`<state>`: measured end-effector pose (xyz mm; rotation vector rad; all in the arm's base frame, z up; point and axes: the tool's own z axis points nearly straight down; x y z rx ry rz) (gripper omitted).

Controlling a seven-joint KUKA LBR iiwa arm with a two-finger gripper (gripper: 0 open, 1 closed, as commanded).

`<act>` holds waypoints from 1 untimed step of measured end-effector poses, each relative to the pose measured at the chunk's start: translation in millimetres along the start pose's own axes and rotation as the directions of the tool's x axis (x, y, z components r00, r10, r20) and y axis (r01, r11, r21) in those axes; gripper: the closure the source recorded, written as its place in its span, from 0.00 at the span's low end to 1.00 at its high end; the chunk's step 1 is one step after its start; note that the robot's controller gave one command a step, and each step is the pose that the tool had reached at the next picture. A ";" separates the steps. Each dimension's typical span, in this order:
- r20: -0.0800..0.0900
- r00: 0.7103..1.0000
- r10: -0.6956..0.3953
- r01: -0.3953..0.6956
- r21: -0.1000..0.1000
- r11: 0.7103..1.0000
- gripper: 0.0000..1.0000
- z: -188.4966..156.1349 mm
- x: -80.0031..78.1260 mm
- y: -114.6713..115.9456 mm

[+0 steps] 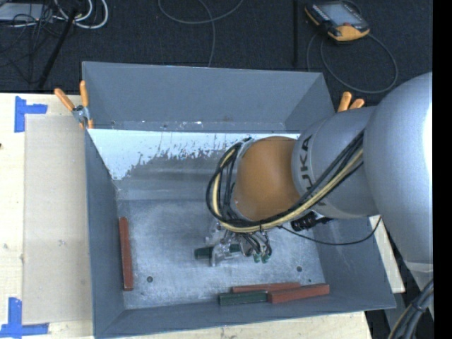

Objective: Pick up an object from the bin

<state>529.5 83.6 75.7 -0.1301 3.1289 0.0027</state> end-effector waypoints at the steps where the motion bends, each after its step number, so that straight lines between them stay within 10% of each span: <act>1: -0.008 0.999 -0.048 0.048 0.001 0.999 1.00 -144.3 -12.2 12.1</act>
Offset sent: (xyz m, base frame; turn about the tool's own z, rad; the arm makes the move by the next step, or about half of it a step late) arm 0.0000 0.0000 0.0000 0.0000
